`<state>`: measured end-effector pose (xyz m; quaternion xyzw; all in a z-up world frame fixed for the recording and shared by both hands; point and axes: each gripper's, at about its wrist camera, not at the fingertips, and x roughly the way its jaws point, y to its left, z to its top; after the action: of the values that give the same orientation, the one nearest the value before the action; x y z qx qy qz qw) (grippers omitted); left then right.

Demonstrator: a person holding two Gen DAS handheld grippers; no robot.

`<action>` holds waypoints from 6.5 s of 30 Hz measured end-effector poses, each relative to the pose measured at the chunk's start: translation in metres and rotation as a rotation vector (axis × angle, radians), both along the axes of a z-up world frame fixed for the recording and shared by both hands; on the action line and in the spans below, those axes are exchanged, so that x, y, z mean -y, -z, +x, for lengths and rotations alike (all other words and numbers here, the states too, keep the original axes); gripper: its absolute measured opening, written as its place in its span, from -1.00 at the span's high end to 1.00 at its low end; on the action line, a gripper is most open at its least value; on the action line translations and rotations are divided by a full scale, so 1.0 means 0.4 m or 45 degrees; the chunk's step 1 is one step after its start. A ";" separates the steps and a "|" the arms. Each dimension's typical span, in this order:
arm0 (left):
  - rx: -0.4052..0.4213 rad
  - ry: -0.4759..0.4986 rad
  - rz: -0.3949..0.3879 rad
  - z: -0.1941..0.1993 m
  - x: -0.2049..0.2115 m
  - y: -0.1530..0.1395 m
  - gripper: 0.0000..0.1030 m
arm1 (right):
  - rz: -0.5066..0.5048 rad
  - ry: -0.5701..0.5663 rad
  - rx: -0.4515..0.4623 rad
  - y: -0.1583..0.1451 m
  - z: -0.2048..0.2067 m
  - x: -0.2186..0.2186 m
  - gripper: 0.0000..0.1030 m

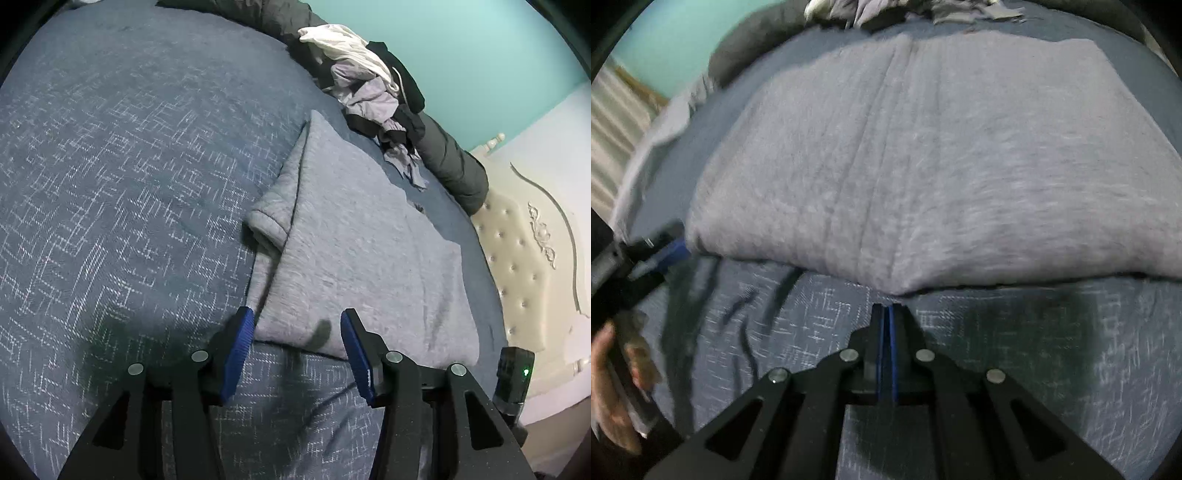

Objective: Fold clothes

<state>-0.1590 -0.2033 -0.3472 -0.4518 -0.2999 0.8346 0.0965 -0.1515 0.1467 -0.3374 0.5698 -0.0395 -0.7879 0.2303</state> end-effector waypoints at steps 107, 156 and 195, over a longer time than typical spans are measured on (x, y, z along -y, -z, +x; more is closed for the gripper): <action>-0.099 0.542 -0.208 -0.140 -0.663 -0.061 0.24 | -0.630 0.513 -0.178 -0.084 -0.184 -0.502 -0.03; -0.090 0.624 -0.255 -0.128 -0.674 -0.076 0.24 | -0.122 0.292 -0.205 -0.167 -0.187 -0.562 0.50; -0.113 0.620 -0.236 -0.137 -0.666 -0.047 0.24 | 0.232 -0.095 -0.100 -0.033 -0.604 -0.307 0.72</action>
<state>-0.2136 0.0630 -0.3284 -0.4804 -0.1000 0.8298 0.2658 -0.3930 0.2695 -0.3243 0.5580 0.0625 -0.8010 0.2080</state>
